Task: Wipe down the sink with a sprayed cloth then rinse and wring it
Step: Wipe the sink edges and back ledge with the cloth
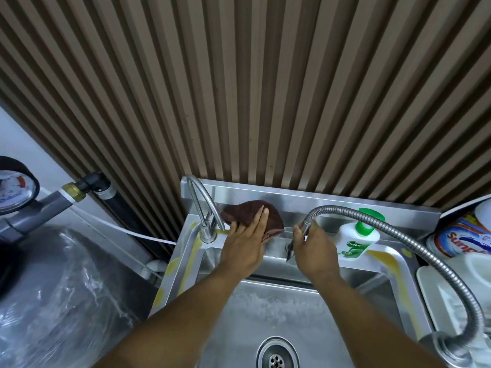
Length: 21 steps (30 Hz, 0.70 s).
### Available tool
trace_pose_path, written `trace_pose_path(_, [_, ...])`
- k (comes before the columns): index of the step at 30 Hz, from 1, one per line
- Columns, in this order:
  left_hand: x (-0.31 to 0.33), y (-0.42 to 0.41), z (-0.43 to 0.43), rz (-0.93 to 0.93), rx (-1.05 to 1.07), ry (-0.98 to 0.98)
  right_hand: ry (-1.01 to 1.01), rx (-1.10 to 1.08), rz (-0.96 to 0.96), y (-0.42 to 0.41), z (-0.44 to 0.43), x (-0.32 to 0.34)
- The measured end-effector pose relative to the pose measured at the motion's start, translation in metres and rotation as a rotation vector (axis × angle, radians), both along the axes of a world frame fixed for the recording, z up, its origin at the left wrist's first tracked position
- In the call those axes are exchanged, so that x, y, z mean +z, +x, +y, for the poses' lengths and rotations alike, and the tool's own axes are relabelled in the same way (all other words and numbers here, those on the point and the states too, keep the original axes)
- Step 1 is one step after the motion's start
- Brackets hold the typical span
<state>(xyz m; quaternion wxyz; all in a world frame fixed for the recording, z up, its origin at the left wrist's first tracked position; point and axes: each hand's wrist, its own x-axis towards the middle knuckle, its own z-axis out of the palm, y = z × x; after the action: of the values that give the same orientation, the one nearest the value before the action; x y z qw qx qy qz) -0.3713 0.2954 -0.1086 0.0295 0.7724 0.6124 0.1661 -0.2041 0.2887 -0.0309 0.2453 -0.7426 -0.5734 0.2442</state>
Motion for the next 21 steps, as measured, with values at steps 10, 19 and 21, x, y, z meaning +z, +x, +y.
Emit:
trace_pose_path(10, [0.034,0.008,0.028,0.106,-0.177,0.015,0.006,-0.014,0.007,-0.001,0.001,-0.004])
trace_pose_path(19, [0.037,0.011,0.005,-0.670,0.278,-0.069,0.010,-0.002,0.014,-0.001,0.000,-0.002])
trace_pose_path(21, [0.050,0.019,0.011,-0.800,0.373,-0.056,0.008,-0.005,0.016,-0.001,0.000,-0.002])
